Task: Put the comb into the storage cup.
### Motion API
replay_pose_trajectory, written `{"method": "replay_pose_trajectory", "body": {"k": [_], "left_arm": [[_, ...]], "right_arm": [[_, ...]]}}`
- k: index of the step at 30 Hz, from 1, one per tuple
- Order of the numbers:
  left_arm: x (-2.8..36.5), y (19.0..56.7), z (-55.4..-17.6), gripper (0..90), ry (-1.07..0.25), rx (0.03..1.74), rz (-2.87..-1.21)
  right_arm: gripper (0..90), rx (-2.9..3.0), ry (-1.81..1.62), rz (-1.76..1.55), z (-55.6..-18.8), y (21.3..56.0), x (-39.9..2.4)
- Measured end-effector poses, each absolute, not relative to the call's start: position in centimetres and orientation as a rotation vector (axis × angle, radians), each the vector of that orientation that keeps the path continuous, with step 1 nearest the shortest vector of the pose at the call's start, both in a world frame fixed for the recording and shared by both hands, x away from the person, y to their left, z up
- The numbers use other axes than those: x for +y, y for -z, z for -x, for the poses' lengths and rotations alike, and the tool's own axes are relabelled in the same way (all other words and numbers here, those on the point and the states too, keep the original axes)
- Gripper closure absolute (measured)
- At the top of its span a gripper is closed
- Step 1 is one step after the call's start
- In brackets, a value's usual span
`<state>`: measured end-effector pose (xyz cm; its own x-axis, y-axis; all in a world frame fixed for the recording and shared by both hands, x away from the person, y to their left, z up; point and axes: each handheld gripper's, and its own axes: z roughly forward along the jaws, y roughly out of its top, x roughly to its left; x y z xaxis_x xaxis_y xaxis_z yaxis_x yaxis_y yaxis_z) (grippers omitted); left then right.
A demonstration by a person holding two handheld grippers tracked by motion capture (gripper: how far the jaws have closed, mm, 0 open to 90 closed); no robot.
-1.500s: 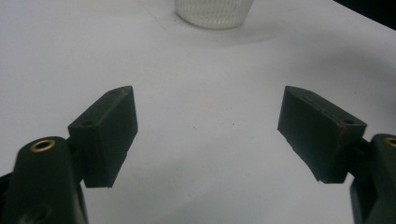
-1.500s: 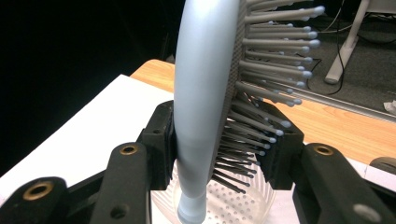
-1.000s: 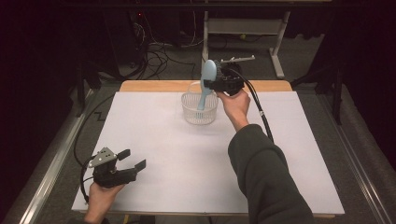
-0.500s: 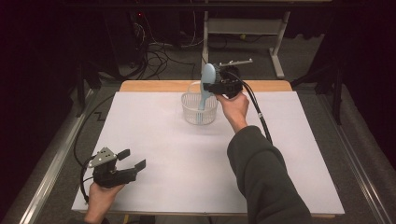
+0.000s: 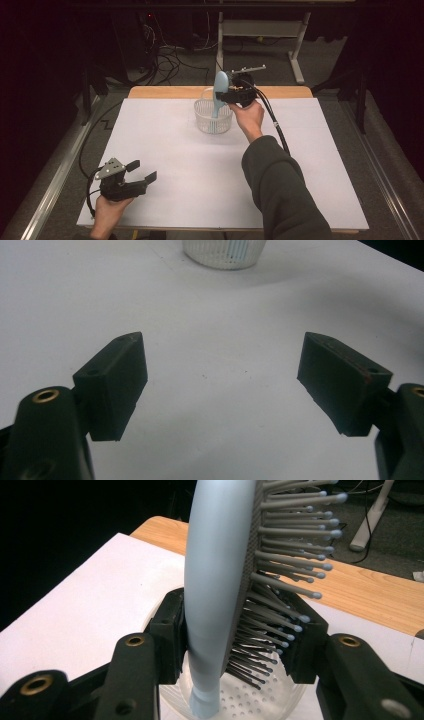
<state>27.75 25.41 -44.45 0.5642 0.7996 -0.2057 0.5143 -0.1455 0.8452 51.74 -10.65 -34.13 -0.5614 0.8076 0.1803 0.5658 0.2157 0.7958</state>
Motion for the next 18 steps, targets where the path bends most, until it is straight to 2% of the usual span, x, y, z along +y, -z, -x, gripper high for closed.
{"method": "replay_pose_trajectory", "body": {"k": [18], "left_arm": [[25.3,44.4,-27.7,19.4,-0.364,1.078,-1.812]], "right_arm": [[45.3,2.221,-1.205,-1.372,-52.1,34.4,-11.6]]}}
